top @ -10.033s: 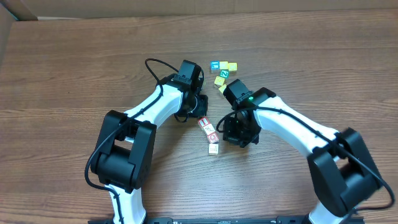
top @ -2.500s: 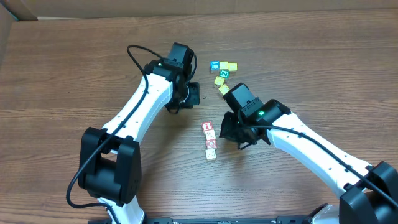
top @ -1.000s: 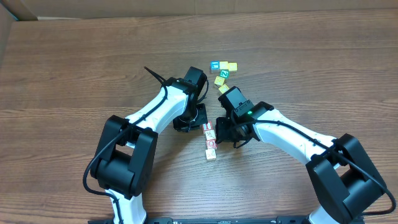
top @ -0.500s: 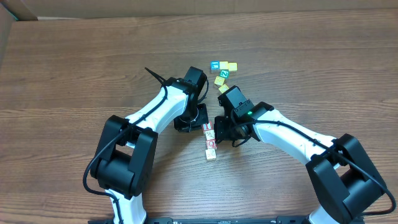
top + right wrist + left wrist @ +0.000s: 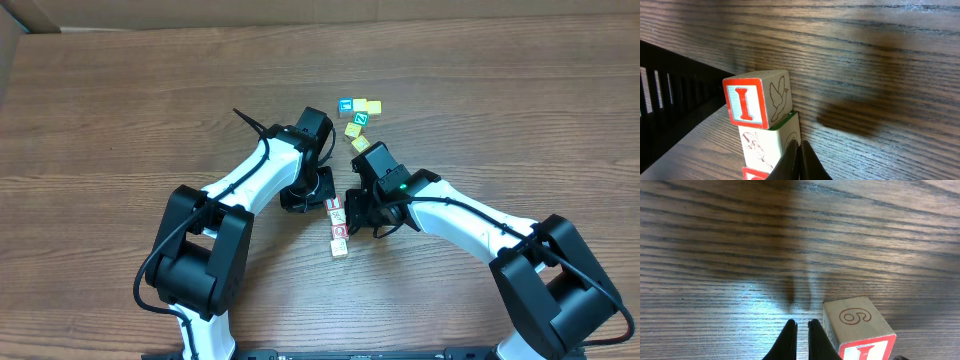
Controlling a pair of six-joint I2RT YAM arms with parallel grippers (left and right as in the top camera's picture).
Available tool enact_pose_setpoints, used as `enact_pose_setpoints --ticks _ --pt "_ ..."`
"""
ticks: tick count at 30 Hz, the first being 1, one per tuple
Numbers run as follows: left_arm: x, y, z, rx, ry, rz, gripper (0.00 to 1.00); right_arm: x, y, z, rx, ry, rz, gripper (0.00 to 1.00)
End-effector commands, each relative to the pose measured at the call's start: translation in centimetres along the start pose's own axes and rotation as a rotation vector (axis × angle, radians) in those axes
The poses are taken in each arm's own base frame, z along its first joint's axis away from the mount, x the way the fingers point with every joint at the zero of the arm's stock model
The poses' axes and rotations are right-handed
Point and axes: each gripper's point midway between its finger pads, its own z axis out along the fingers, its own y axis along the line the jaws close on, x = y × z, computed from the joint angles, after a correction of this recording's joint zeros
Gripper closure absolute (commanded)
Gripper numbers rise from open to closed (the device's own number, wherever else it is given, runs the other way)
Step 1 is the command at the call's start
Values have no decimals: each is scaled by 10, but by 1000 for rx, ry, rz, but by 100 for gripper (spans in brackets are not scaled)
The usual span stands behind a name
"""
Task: Flip 4 blocks
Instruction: 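Lower both grippers on either side of the block column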
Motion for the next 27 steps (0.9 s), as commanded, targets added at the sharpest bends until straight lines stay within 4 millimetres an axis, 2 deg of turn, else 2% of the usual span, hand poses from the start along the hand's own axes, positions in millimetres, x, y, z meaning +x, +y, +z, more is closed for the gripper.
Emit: enact_pose_setpoints --ticks 1,27 --pt "6 0 6 -2 24 -16 96 2 -4 2 8 3 -7 96" --pt "5 0 6 -6 17 -16 96 2 -1 3 -6 3 -14 96"
